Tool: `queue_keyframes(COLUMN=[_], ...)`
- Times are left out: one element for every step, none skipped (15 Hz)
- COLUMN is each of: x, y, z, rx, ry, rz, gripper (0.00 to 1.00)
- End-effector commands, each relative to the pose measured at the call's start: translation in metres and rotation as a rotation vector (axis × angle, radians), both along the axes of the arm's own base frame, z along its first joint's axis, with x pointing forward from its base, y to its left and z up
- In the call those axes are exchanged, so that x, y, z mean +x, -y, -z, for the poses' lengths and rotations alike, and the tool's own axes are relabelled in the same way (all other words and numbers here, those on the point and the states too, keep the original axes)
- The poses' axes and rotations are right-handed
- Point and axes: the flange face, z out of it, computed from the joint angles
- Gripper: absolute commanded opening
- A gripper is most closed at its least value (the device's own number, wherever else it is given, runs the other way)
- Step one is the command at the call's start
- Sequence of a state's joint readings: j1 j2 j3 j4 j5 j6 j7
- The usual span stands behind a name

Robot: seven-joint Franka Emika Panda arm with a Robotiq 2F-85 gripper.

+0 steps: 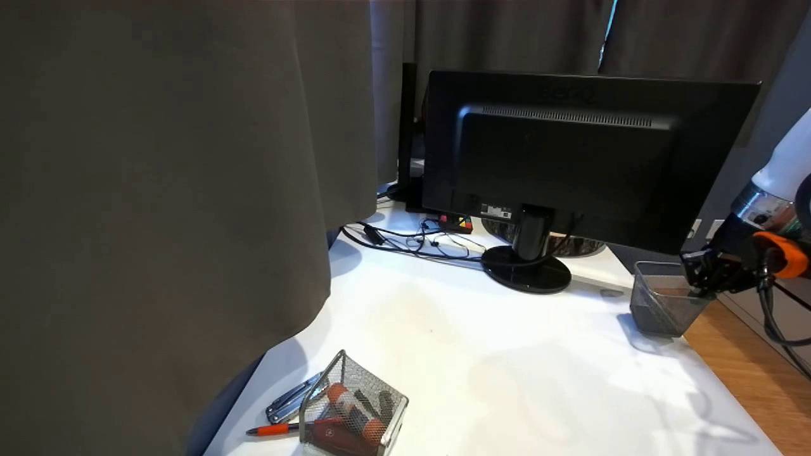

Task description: Move the container to the right

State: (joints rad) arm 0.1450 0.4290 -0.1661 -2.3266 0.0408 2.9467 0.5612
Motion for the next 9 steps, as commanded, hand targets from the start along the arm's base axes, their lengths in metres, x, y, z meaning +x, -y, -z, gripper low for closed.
queue_keyframes(x=[0.002,0.001,0.001,0.002,0.002,0.002,0.0,-0.002,-0.006], y=[0.006,0.005,0.004,0.001,-0.003,-0.008,-0.013,-0.018,-0.023], z=[-0.003,-0.006,-0.01,-0.017,-0.024,-0.035,-0.047,-0.061,-0.075], rx=[0.005,0.008,0.011,0.03,0.038,0.046,0.053,0.059,0.061], ry=[0.008,0.012,0.014,0.011,0.018,0.019,0.017,0.019,0.021], rz=[0.021,0.02,0.022,0.018,0.015,0.019,0.01,0.009,-0.002], gripper=[0.36,0.44,0.5,0.58,0.64,0.7,0.78,0.84,0.92])
